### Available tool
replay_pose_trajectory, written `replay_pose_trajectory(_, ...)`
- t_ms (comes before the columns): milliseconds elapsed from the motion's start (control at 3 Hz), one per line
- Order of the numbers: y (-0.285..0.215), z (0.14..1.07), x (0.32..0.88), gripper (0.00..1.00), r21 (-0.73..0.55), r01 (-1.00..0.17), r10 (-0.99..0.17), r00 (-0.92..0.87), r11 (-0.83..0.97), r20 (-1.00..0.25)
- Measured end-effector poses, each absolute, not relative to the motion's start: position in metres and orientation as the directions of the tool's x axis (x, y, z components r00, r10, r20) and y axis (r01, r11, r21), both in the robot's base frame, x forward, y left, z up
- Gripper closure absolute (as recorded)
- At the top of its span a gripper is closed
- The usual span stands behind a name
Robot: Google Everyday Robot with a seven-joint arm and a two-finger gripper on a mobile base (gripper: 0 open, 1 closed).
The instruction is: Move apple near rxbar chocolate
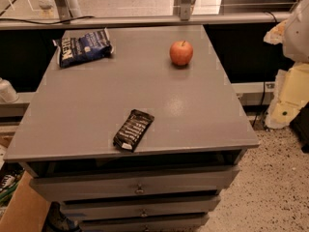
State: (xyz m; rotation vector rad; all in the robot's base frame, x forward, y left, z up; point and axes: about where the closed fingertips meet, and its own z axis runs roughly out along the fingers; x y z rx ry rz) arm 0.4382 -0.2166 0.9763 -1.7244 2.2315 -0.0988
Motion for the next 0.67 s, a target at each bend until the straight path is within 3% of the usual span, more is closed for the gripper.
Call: replay_pose_trajectory(667, -0.2072, 0.9675, 0.4481, 0.00, -0.253, -0.924, -0.941, -0.221, 0.286, -0.256)
